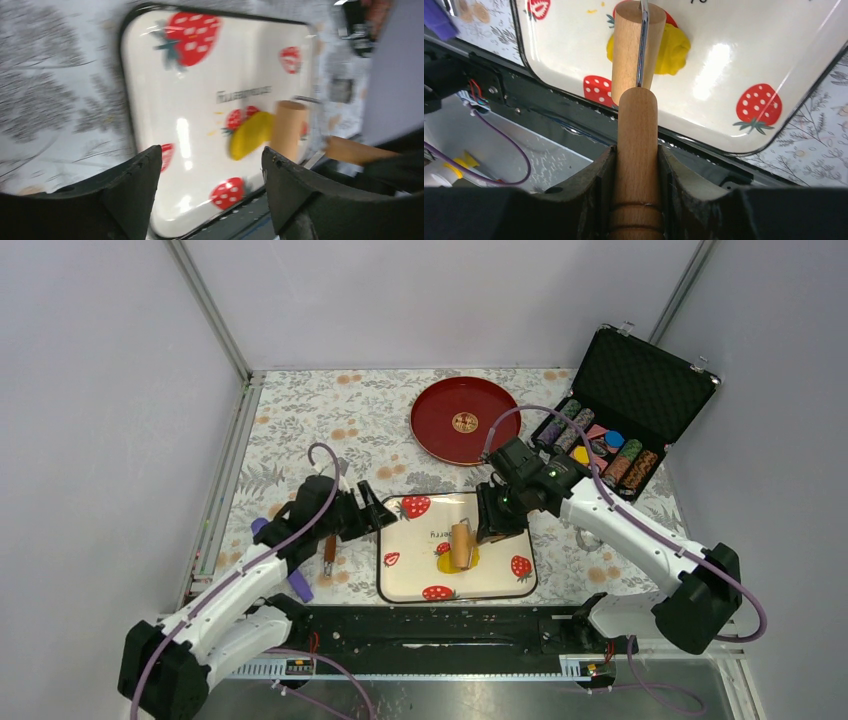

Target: Roll out the dumpling wrappers from the dough

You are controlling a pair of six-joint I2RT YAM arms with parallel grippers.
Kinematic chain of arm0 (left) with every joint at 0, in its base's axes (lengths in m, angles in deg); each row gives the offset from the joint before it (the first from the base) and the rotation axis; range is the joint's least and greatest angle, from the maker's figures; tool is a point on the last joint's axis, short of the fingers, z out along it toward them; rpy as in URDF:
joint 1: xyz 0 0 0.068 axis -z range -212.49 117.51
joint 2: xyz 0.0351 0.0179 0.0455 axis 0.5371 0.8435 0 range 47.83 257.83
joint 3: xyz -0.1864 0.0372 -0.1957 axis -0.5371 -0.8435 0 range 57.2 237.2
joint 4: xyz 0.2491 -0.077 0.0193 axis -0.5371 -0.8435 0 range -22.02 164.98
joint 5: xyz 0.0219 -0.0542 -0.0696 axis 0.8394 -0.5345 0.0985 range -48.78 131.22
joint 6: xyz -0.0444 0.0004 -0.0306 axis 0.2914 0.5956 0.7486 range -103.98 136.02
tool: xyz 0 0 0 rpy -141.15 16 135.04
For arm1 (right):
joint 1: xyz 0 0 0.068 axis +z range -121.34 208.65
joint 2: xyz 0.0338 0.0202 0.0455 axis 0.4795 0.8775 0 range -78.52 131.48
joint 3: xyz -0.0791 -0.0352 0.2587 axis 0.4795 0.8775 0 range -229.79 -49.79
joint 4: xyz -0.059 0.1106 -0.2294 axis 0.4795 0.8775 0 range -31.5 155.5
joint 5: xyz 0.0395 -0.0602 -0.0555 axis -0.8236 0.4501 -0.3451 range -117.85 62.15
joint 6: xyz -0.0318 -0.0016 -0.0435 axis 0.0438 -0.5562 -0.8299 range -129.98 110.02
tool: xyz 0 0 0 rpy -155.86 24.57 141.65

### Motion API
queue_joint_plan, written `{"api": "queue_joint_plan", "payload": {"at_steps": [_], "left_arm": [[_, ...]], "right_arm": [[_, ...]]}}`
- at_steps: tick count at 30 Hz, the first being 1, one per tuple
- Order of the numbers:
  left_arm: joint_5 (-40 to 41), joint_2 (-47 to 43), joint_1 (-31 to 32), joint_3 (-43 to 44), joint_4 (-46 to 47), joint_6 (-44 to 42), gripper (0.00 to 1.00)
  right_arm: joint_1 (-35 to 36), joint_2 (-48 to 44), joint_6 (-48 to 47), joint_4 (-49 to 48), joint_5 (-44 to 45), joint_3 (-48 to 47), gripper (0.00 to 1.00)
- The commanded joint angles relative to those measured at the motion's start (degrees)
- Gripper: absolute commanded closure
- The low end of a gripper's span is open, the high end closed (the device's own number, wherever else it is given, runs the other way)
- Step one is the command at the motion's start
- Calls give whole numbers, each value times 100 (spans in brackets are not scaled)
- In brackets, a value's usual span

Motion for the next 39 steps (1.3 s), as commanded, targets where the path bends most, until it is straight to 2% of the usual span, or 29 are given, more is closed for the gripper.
{"api": "queue_joint_plan", "payload": {"at_steps": [1, 6, 13, 22, 32, 39], "left_arm": [[-287, 597, -496, 27, -991, -716, 30], [-747, 1334, -658, -271, -417, -759, 42], [-767, 1851, -662, -491, 110, -738, 53], [-526, 2371, -658, -460, 118, -650, 79], [-494, 2500, -657, -480, 190, -641, 88], [-490, 2552, -657, -471, 201, -651, 95]], "right_arm": [[-31, -221, -441, 454, 222, -440, 100], [-50, -146, -569, 506, 116, -527, 100], [-50, 57, -488, 718, 437, -708, 100], [-38, 590, -568, 1023, 643, -1140, 100], [33, 898, -659, 880, 428, -1168, 100], [64, 979, -708, 971, 824, -893, 100]]}}
